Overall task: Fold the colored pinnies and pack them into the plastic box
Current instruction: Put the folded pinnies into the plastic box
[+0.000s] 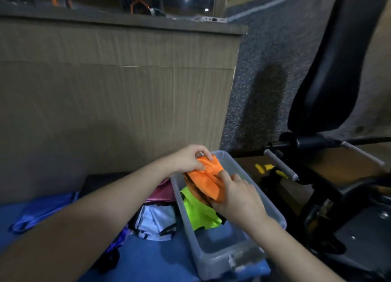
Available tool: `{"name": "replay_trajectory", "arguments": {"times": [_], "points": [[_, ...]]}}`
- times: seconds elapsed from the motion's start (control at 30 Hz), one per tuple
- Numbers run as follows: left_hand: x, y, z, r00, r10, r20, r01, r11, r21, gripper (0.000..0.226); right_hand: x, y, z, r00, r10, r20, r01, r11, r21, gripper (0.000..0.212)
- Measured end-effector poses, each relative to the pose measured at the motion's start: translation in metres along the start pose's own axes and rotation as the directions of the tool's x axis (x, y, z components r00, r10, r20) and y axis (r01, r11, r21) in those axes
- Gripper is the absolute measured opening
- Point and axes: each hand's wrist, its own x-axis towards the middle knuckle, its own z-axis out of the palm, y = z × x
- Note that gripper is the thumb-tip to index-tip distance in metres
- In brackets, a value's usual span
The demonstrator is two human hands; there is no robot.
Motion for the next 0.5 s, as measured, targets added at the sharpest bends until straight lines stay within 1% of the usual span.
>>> {"name": "replay_trajectory", "arguments": {"times": [0.07,0.1,0.13,0.17,0.2,0.23,0.33,0.4,0.5], "points": [[0.015,-0.011,0.000,0.999,-0.046,0.015,0.045,0.998,0.032,0.036,0.017,0.002,0.008,0.997,0.024,0.072,-0.027,0.998,0.051,0.061],[0.022,-0.017,0.001,0.998,-0.059,0.019,0.058,0.997,0.059,0.036,0.025,0.002,0.012,0.990,0.037,0.137,-0.048,0.996,0.077,0.067],[0.028,-0.023,0.002,0.997,-0.072,0.015,0.070,0.990,0.118,0.037,0.032,0.003,0.015,0.975,0.047,0.218,-0.069,0.993,0.095,0.075],[0.030,-0.029,0.004,0.997,-0.083,-0.001,0.082,0.973,0.215,0.038,0.038,0.003,0.018,0.954,0.051,0.296,-0.086,0.991,0.106,0.083],[0.031,-0.034,0.006,0.996,-0.089,-0.023,0.092,0.947,0.307,0.039,0.042,0.003,0.021,0.937,0.052,0.347,-0.097,0.989,0.112,0.088],[0.029,-0.038,0.007,0.996,-0.084,-0.037,0.092,0.931,0.353,0.039,0.044,0.003,0.023,0.931,0.048,0.363,-0.096,0.988,0.117,0.091],[0.012,-0.043,0.005,0.998,-0.024,-0.054,0.040,0.948,0.315,0.032,0.037,-0.001,0.023,0.952,0.021,0.304,-0.063,0.990,0.127,0.089],[-0.004,-0.044,0.001,0.997,0.022,-0.074,-0.001,0.962,0.275,0.029,0.028,-0.007,0.018,0.963,0.002,0.269,-0.040,0.990,0.135,0.082],[-0.036,-0.041,-0.014,0.994,0.046,-0.101,-0.031,0.989,0.145,0.024,0.012,-0.021,0.003,0.979,-0.027,0.201,-0.004,0.989,0.149,0.073]]}}
